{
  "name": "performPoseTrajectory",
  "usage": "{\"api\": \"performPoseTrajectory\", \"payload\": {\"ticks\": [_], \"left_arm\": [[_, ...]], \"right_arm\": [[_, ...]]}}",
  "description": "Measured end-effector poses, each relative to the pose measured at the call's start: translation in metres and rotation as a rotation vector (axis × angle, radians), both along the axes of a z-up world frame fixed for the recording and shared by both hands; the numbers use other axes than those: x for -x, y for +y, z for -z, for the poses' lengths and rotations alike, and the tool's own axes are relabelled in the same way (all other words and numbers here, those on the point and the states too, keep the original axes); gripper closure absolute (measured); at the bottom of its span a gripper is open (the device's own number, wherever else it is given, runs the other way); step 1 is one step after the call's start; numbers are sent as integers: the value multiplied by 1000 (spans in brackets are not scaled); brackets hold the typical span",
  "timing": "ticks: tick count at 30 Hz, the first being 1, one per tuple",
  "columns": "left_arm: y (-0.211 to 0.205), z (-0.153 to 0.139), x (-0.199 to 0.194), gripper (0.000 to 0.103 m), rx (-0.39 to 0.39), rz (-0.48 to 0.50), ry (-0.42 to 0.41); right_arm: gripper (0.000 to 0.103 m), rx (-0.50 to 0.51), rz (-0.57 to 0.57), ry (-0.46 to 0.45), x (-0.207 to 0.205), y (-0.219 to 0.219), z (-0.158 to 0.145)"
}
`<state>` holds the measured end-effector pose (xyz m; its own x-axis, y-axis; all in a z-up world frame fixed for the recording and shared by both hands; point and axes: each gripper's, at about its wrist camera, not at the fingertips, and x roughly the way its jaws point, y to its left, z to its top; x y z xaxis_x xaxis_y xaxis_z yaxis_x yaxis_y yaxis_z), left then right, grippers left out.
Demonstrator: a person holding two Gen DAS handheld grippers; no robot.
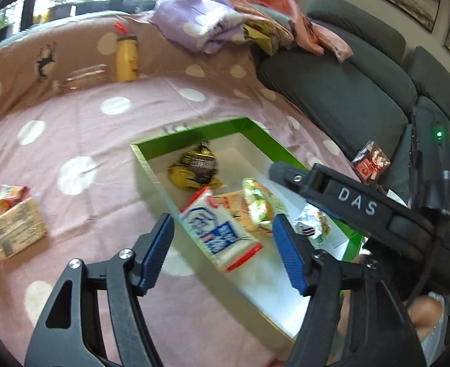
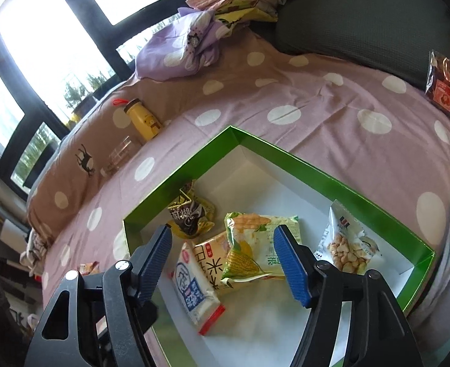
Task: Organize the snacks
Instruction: 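Open the right gripper to drop the cracker pack into the box, then move the right gripper to the orange chip bag and grasp it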
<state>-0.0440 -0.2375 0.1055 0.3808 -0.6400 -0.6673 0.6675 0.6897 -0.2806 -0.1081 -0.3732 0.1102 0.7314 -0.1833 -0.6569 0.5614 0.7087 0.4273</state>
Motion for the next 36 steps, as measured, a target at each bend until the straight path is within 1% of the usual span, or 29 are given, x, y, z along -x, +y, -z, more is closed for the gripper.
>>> {"api": "performPoseTrajectory", "payload": {"ticks": [1,5,6,7,9,11,14,16,17,18,19,21,23,24,27,29,31,34,36], "left_arm": [[13,-4,0,27,-2,-25,-19],[64,-13,-3,24,-14,-139,-71],[78,-14,-5,21,-17,-181,-82],[91,-16,-9,17,-19,-229,-99],[120,-19,-16,16,-33,-331,-135],[146,-19,-24,16,-35,-408,-135],[186,-14,-34,15,-5,-519,-122],[211,-5,-37,15,16,-644,-132],[220,0,-39,15,11,-701,-124],[226,5,-45,16,-5,-732,-93],[231,8,-51,16,-15,-733,-56],[242,11,-56,16,17,-721,-14],[251,11,-59,16,29,-740,4],[256,11,-60,16,31,-734,13],[267,14,-62,16,44,-736,39],[274,16,-63,15,59,-760,53],[276,19,-67,15,70,-753,69],[278,26,-77,15,86,-745,110],[278,34,-86,15,89,-726,150]], "right_arm": [[33,9,-7,1,-2,3,-2],[33,29,-51,-14,-8,20,-9],[32,39,-63,-19,-10,26,-11],[30,49,-72,-21,-12,31,-13],[24,71,-91,-25,-16,42,-16],[23,93,-118,-26,-21,55,-18],[23,117,-173,-22,-31,75,-19],[23,120,-209,-22,-38,87,-18],[23,119,-222,-22,-41,92,-17],[23,120,-235,-20,-44,98,-16],[23,125,-250,-14,-48,104,-15],[23,138,-279,1,-54,115,-13],[23,142,-315,14,-60,128,-10],[23,138,-333,18,-62,133,-9],[23,108,-386,20,-71,149,-7],[23,99,-400,25,-77,160,-10],[23,119,-420,19,-84,175,-18],[23,141,-514,6,-99,200,-31],[23,105,-592,15,-117,216,-34]]}}
